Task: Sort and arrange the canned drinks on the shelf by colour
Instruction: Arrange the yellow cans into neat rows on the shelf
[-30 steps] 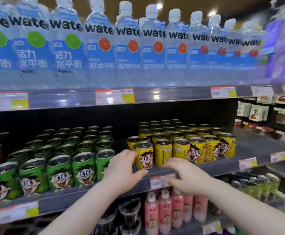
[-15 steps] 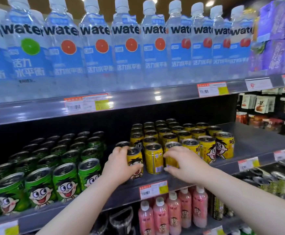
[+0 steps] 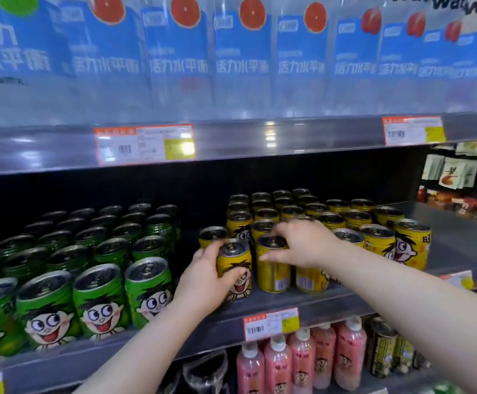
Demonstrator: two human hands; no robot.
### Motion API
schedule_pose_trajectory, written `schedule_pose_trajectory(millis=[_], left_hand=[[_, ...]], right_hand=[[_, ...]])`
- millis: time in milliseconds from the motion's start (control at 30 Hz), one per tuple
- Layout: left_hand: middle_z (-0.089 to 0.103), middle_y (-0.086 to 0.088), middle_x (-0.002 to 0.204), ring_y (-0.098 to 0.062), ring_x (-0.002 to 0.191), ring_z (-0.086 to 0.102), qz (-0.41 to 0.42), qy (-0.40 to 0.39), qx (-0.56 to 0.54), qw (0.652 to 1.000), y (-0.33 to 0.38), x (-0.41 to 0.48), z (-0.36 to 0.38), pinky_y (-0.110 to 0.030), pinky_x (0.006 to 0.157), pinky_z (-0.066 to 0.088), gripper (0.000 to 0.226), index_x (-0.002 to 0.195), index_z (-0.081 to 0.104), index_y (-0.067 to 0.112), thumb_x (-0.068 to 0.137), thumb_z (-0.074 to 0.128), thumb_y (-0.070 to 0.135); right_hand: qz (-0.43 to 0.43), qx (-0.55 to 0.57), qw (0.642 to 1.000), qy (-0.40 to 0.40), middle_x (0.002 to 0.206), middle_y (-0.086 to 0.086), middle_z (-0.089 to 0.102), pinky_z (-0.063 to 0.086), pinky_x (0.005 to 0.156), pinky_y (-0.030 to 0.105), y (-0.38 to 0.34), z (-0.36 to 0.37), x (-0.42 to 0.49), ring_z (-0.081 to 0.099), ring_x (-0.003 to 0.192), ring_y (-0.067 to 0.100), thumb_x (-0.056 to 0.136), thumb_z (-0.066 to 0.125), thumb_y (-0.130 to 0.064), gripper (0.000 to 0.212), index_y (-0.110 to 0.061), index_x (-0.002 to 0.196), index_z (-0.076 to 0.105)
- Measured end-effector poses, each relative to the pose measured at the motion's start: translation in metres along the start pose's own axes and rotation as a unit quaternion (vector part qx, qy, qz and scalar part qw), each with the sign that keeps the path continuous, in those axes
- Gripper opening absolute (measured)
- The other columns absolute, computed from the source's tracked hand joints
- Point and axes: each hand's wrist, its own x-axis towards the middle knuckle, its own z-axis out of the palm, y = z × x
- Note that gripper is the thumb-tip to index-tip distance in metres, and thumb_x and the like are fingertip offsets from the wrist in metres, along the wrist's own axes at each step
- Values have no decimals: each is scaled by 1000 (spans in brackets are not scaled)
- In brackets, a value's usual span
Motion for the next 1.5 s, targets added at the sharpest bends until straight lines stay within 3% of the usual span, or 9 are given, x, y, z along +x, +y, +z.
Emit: schedule_pose_trajectory(millis=[267, 400, 600, 800, 1000, 1133, 1233, 1367, 1500], left_hand=[[47, 2, 127, -18, 117, 51, 3, -9, -29, 1000, 2, 4, -7, -31, 97, 44, 66, 136, 40, 32, 78, 70, 39], [48, 2, 132, -16, 118, 51, -1, -28, -57, 998, 0, 1, -6, -38, 100, 46, 70, 135, 42, 32, 74, 74, 38], [49, 6, 130, -13, 118, 52, -12, -22, -80, 996, 3, -5, -3, -38, 99, 47, 74, 132, 45, 33, 65, 76, 44], [53, 7, 129, -10, 115, 56, -17, -37, -124, 991, 7, -10, 1, -35, 97, 49, 70, 116, 43, 53, 51, 67, 61], [51, 13, 129, -3, 115, 54, -42, -64, -157, 985, 15, -15, -2, -28, 99, 47, 90, 137, 35, 36, 59, 73, 61], [60, 3, 111, -12, 100, 60, -74, 79, -103, 989, 30, -5, -11, -29, 89, 50, 54, 126, 51, 24, 80, 61, 49], [58, -5, 119, -20, 107, 57, -103, 176, -38, 978, 31, 14, -19, -33, 94, 47, 45, 122, 57, 20, 82, 65, 38], [45, -9, 140, -26, 124, 47, -201, 108, -40, 973, 31, 36, -18, -34, 101, 43, 71, 137, 41, 22, 76, 70, 44], [57, -8, 127, -15, 100, 54, -208, 76, -119, 968, 41, 46, -10, -24, 81, 42, 54, 131, 48, 14, 82, 69, 25]], right_hand=[[-115, 165, 968, -152, 134, -3, 48, 47, 97, 38, 23, -13, 17, 51, 114, 17, 78, 71, -40, 62, -31, 131, 39], [-178, 140, 949, -217, 144, -9, 40, 35, 107, 30, 31, -25, 25, 41, 129, 13, 81, 70, -29, 66, -33, 136, 34], [-209, 41, 967, -138, 128, -7, 52, 45, 86, 28, 29, -26, 22, 50, 106, 11, 68, 64, -66, 75, -30, 130, 42], [-277, 66, 937, -203, 140, -10, 42, 36, 93, 19, 40, -33, 34, 41, 114, 4, 77, 73, -32, 75, -32, 139, 33], [-267, 52, 946, -176, 133, -10, 47, 45, 96, 30, 43, -25, 35, 49, 113, 11, 71, 67, -60, 72, -34, 132, 39], [-325, 65, 920, -209, 135, -13, 42, 37, 95, 20, 45, -29, 34, 42, 119, 6, 77, 72, -36, 70, -36, 137, 34], [-334, 66, 917, -209, 144, -13, 35, 31, 94, 16, 48, -29, 35, 36, 124, 4, 80, 70, -30, 75, -36, 142, 28], [-323, 100, 916, -216, 149, -14, 30, 32, 103, 20, 51, -21, 38, 33, 128, 3, 78, 71, -40, 83, -36, 145, 22], [-321, 108, 917, -208, 149, -16, 28, 32, 106, 23, 56, -18, 38, 31, 133, 5, 79, 66, -49, 80, -40, 144, 21]])
